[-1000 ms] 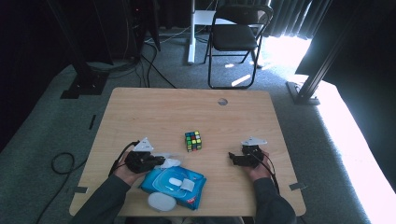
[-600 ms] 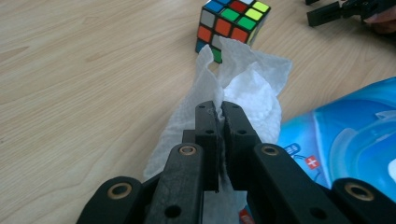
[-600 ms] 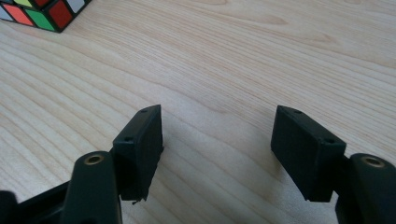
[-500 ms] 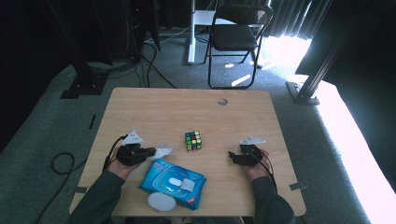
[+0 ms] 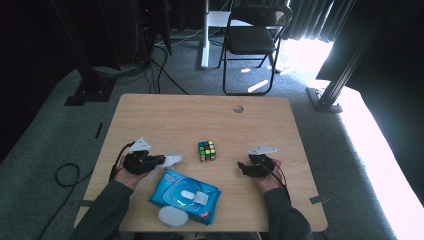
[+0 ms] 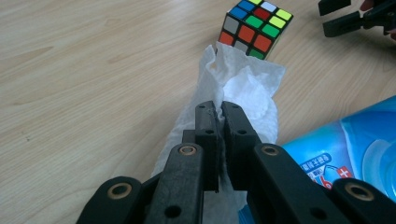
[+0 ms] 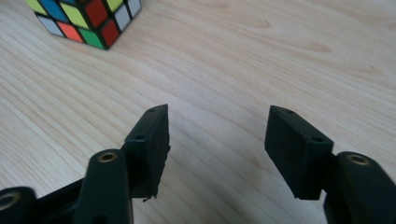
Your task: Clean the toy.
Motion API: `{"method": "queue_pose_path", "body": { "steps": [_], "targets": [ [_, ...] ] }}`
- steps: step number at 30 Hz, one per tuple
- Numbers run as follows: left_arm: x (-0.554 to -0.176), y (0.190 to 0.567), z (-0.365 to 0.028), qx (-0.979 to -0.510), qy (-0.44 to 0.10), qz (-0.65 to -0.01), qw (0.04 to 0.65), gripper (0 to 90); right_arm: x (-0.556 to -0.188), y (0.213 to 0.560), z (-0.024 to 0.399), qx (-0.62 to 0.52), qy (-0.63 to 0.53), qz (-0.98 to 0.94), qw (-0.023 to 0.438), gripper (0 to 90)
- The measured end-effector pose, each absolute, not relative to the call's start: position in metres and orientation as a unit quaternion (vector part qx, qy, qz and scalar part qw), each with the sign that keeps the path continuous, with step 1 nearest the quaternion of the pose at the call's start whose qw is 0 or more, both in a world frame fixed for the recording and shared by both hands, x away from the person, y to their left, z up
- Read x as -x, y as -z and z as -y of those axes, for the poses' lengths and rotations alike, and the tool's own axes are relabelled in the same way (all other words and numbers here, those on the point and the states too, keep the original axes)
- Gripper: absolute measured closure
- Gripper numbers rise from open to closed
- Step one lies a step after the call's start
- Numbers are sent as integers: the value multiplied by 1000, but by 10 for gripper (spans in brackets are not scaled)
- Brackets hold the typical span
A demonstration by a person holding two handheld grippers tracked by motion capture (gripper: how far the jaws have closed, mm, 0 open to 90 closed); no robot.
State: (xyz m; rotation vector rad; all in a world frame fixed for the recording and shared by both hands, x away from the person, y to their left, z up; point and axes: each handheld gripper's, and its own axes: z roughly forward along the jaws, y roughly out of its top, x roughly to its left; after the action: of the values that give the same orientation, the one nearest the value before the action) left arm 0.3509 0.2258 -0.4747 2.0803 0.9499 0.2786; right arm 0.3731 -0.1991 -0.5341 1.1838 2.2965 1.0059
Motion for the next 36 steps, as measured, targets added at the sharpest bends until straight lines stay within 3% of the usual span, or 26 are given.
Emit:
{"method": "queue_pose_path", "body": {
  "steps": [13,36],
  "targets": [
    [-352,476,-229,-819,-114,-384,410,864,-378,522,167,-410,-400,-805,154,431],
    [-354,479,-230,-820,-109,-387,407,863,-388,508,105,-377,-420,-813,144,261]
  ]
}}
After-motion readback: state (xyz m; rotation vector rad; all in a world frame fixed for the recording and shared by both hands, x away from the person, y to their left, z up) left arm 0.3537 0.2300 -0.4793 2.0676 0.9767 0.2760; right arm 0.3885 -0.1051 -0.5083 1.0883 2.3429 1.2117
